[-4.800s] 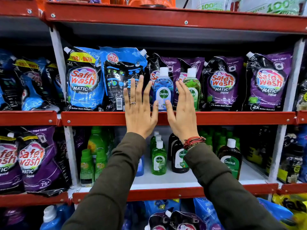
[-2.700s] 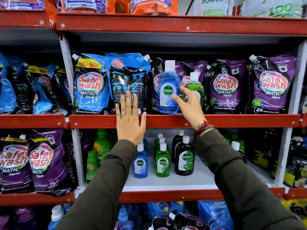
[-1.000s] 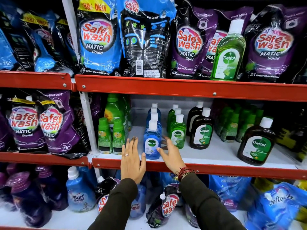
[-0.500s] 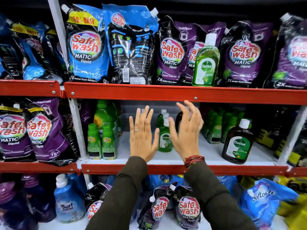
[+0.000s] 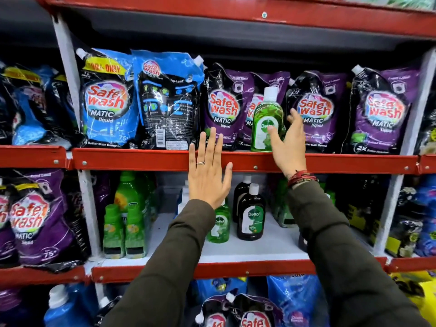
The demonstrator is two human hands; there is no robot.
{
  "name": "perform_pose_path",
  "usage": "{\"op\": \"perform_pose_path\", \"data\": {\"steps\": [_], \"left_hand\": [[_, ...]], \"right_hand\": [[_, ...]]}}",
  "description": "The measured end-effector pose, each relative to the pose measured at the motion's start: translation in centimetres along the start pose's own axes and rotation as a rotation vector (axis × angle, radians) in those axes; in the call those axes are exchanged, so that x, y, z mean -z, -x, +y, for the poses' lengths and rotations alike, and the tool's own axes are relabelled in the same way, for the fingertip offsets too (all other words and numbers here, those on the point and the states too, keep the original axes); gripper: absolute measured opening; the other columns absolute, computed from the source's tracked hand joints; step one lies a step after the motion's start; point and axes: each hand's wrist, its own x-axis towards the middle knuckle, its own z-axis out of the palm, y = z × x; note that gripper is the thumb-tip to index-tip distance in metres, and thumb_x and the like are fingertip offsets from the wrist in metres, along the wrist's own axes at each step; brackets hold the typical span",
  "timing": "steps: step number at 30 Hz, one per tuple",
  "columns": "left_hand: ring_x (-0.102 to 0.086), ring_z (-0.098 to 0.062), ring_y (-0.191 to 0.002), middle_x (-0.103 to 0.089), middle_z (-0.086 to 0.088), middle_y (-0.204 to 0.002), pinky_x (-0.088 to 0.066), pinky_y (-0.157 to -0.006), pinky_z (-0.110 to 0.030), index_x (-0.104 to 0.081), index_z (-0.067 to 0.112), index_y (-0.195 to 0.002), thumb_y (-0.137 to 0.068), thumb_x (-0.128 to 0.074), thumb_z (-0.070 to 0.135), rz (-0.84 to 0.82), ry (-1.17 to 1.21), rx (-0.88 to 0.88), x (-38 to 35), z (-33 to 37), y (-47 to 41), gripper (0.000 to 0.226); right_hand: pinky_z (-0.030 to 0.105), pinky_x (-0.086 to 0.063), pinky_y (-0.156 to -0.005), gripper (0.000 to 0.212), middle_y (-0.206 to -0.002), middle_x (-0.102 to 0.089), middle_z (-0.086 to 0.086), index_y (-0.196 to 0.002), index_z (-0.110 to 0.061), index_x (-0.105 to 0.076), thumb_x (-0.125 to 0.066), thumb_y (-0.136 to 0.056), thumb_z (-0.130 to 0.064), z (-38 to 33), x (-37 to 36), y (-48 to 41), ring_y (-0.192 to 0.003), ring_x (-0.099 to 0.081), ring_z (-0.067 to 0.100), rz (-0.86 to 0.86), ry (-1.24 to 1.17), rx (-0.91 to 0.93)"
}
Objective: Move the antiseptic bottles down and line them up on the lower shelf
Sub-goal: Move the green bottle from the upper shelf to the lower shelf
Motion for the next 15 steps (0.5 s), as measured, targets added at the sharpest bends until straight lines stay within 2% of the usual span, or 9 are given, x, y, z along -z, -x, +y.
{"op": "perform_pose_path", "data": {"steps": [3,6,9,11,13,15], "left_hand": [[0.006,-0.027,-0.158,0.001,-0.009,-0.172,0.0,-0.128,-0.053,-0.004,0.013,-0.162,-0.103,-0.031,0.043,0.005,-0.016,-0.007,-0.3,-0.1,0.1,0.071],[0.005,-0.027,-0.158,0.0,-0.009,-0.172,0.002,-0.128,-0.053,-0.005,0.013,-0.162,-0.103,-0.032,0.043,0.017,-0.024,-0.005,-0.5,-0.2,0.1,0.071],[0.004,-0.028,-0.158,-0.001,-0.01,-0.171,0.001,-0.128,-0.053,-0.006,0.013,-0.162,-0.103,-0.034,0.043,0.024,-0.016,-0.009,-0.5,-0.1,0.1,0.071],[0.005,-0.028,-0.158,-0.001,-0.01,-0.172,0.0,-0.128,-0.053,-0.006,0.014,-0.162,-0.103,-0.033,0.043,0.025,-0.022,-0.01,-0.6,-0.1,0.1,0.071],[0.005,-0.028,-0.158,-0.001,-0.01,-0.171,0.0,-0.128,-0.053,-0.006,0.014,-0.162,-0.103,-0.033,0.044,0.026,-0.028,-0.01,-0.6,-0.2,0.1,0.071],[0.005,-0.028,-0.158,-0.001,-0.01,-0.171,-0.001,-0.128,-0.053,-0.006,0.014,-0.162,-0.103,-0.033,0.044,0.027,-0.033,-0.008,-0.7,-0.2,0.2,0.072]], "right_hand": [[0.05,-0.047,-0.107,0.059,-0.137,-0.06,0.007,-0.148,-0.023,-0.033,-0.057,-0.095,-0.035,0.2,0.7,-1.4,-0.121,-0.059,0.025,-0.152,-0.06,-0.105],[0.046,-0.051,-0.102,0.051,-0.12,-0.063,0.0,-0.14,-0.021,-0.041,-0.059,-0.094,-0.032,0.3,0.9,-1.9,-0.109,-0.063,0.02,-0.193,-0.104,-0.138],[0.038,-0.049,-0.101,0.052,-0.122,-0.057,0.001,-0.143,-0.018,-0.041,-0.061,-0.095,-0.027,0.2,0.9,-1.8,-0.111,-0.055,0.014,-0.184,-0.174,-0.125],[0.042,-0.048,-0.106,0.054,-0.129,-0.057,0.003,-0.143,-0.019,-0.042,-0.062,-0.094,-0.029,-0.1,0.9,-1.8,-0.118,-0.053,0.013,-0.145,-0.22,-0.107],[0.047,-0.05,-0.106,0.058,-0.136,-0.059,0.004,-0.142,-0.022,-0.045,-0.064,-0.089,-0.039,-0.7,1.2,-1.8,-0.121,-0.055,0.013,-0.112,-0.261,-0.095],[0.048,-0.053,-0.102,0.065,-0.134,-0.063,0.003,-0.138,-0.028,-0.049,-0.064,-0.08,-0.053,-0.6,1.4,-2.2,-0.122,-0.061,0.018,-0.098,-0.306,-0.085]]}}
